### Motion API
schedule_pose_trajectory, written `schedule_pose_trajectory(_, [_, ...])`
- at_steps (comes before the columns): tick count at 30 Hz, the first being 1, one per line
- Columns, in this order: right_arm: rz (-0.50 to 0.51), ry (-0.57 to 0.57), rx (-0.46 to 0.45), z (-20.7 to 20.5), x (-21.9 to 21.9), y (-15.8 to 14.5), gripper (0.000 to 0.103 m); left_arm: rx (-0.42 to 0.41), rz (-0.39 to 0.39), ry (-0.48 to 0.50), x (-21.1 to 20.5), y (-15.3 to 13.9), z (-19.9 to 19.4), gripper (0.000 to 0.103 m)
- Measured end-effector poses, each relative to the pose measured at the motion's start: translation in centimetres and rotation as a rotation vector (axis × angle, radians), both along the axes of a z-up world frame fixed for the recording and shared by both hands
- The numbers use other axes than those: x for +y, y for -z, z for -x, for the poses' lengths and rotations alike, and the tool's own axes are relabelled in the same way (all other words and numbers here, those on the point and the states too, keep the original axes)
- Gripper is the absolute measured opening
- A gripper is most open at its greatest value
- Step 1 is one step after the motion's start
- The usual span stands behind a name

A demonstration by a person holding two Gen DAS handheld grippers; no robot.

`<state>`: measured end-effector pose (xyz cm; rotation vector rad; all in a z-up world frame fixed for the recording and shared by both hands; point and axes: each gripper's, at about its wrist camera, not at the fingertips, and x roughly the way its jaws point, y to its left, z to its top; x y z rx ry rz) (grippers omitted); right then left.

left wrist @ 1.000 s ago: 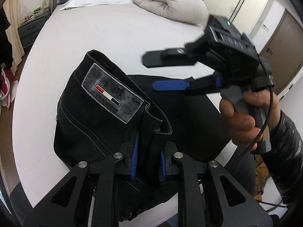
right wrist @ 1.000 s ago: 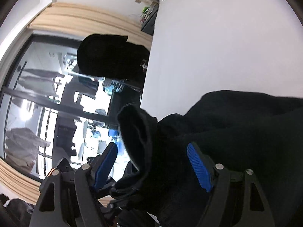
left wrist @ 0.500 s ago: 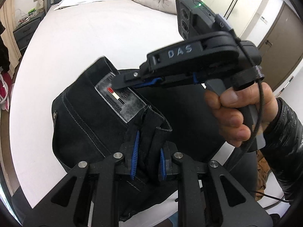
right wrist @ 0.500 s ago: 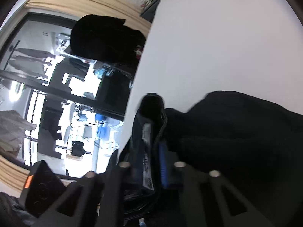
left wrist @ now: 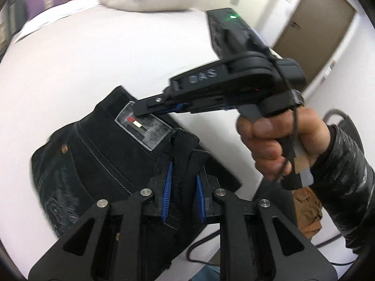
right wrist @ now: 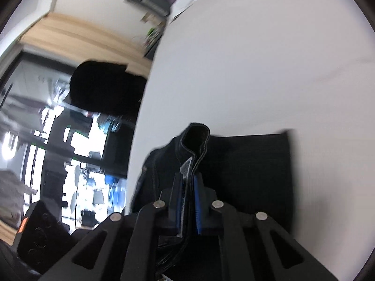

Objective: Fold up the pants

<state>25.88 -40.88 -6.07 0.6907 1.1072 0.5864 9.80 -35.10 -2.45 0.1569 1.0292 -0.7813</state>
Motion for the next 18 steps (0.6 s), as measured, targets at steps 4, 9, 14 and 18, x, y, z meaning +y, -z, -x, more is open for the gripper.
schedule_pose_trajectory(4, [0.018, 0.065, 0.022, 0.9, -3.3, 1.2, 0.006, 0.051, -0.032, 0.051, -2.6, 2.7, -0.3, 0.017])
schedule_pose_trajectory(9, [0.001, 0.134, 0.059, 1.6, -6.0, 3.2, 0.003, 0.076, -0.044, 0.053, -3.8, 4.5, -1.7, 0.017])
schedule_pose_trajectory(14, [-0.076, 0.102, 0.040, 2.2, -5.3, 2.7, 0.006, 0.046, -0.050, 0.083, -5.5, 5.9, 0.2, 0.017])
schedule_pose_trajectory(18, [-0.036, 0.112, 0.033, 2.6, -5.6, 1.8, 0.052, 0.033, -0.057, 0.110, -5.7, 5.9, 1.4, 0.017])
